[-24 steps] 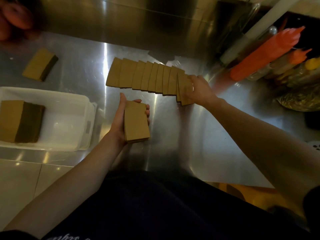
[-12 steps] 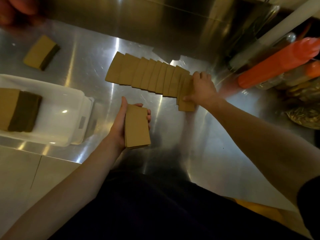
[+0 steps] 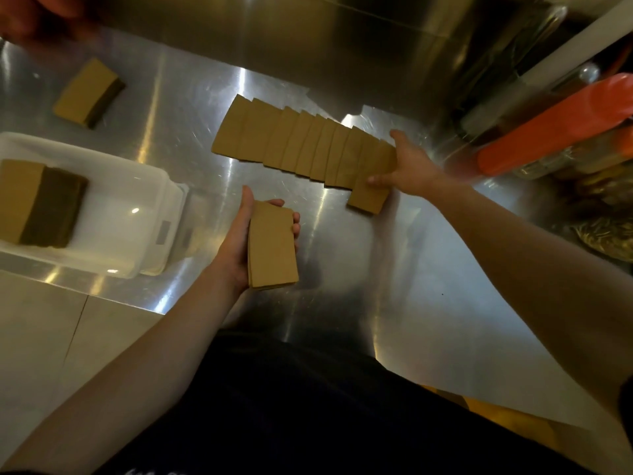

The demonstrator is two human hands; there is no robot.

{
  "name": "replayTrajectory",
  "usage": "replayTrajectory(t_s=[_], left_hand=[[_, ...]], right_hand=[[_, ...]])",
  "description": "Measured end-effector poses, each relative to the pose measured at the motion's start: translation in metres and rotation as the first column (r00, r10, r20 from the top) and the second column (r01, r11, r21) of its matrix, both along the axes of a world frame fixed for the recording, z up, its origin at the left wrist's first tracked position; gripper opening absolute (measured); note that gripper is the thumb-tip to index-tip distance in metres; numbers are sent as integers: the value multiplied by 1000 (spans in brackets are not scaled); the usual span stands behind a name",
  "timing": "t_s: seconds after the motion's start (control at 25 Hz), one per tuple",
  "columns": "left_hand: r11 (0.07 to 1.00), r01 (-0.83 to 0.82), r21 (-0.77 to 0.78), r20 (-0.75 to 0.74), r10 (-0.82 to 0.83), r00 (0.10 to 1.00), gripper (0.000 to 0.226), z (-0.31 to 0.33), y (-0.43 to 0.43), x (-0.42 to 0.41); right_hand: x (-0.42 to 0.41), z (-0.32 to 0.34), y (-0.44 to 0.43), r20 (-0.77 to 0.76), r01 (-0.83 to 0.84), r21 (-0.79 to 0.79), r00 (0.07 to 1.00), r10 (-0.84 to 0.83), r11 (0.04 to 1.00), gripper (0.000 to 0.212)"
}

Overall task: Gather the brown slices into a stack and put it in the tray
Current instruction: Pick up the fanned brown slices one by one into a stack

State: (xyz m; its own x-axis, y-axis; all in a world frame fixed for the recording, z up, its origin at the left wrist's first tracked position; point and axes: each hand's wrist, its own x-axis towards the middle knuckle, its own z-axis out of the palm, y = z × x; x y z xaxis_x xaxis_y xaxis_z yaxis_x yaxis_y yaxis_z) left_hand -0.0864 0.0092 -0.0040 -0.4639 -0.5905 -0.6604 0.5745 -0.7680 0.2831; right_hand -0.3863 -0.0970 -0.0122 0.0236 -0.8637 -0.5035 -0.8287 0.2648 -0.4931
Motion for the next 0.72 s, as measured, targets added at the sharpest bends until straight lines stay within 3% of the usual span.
replayTrajectory(t_s=[0.12, 0.24, 0.32, 0.44, 0.52, 0.6, 0.72], left_hand=[[1000, -7, -20, 24, 8, 1000, 55, 2, 1, 4], [999, -17, -27, 34, 18, 999, 54, 4, 3, 9], [999, -31, -19, 33, 32, 999, 53, 3, 5, 11], [999, -37, -13, 37, 38, 999, 54, 0, 7, 13], [999, -35, -11, 33, 36, 999, 55, -1, 8, 14], [999, -35, -11, 34, 36, 999, 55, -3, 8, 15], [999, -46, -9, 48, 47, 998, 55, -3, 9, 17]], right_hand=[[10, -9, -13, -252, -162, 21, 954, 162, 987, 90], [16, -16, -6, -416, -224, -67, 892, 177, 972, 90], [13, -18, 0, -276, -185, -78, 948, 158, 980, 86], [2, -15, 5, 25, -166, 116, 986, 164, 979, 84], [1, -7, -3, 53, -172, 125, 985, 166, 977, 94], [6, -4, -21, 25, -105, 38, 994, 104, 994, 99], [18, -7, -46, -37, -62, 15, 997, 62, 998, 95]])
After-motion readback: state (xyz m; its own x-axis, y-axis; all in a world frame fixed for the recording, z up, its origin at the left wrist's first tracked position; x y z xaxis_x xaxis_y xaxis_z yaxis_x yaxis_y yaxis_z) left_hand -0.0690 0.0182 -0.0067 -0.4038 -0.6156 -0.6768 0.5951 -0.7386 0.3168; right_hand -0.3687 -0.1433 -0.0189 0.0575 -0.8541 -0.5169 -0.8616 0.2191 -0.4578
